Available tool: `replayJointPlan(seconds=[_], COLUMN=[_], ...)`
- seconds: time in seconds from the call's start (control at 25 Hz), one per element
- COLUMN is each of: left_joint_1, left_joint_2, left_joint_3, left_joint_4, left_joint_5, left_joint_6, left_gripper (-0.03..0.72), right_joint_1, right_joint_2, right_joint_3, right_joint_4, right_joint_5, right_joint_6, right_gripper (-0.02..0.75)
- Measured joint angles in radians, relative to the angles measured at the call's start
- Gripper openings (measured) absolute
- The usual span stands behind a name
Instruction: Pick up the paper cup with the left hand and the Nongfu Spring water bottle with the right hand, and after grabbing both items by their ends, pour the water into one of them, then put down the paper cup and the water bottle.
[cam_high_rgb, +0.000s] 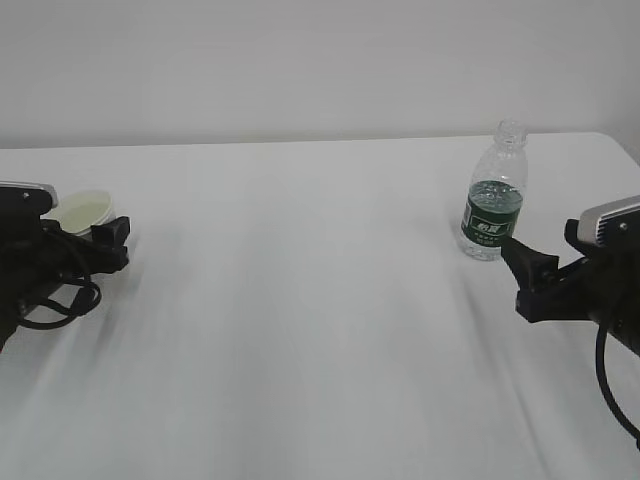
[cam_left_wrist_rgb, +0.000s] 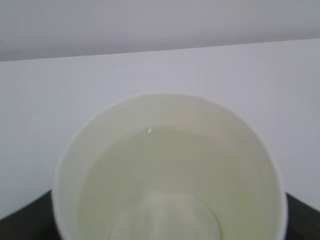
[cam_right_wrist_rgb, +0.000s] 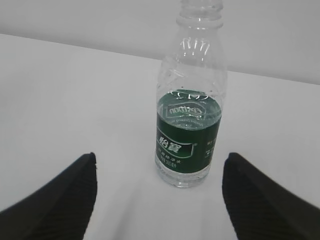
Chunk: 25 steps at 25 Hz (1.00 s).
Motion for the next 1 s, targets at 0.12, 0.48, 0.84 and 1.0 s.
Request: replayJointPlan(seconds=[0.12,0.48,0.84,1.0], left_joint_1=[0.0,0.0,0.0,0.0], left_joint_2=[0.0,-0.013,-0.092,-0.098], left_joint_3=[0.0,0.07,0.15,0.18], left_joint_4=[0.0,0.0,0.0,0.0], left_joint_5=[-0.002,-0.006,-0.008,-0.008], left_joint_6=[0.0,0.0,0.0,0.0], left_gripper=[0.572,0.576,0.577,0.577], right_joint_1=[0.0,0.0,0.0,0.0], right_joint_2=[0.0,0.0,0.0,0.0], right_joint_3=[0.0,0.0,0.0,0.0], right_joint_4=[0.0,0.0,0.0,0.0], right_joint_5=[0.0,0.0,0.0,0.0], right_joint_6=[0.0,0.0,0.001,0.001], right_gripper=[0.593,0.593,0.593,0.593])
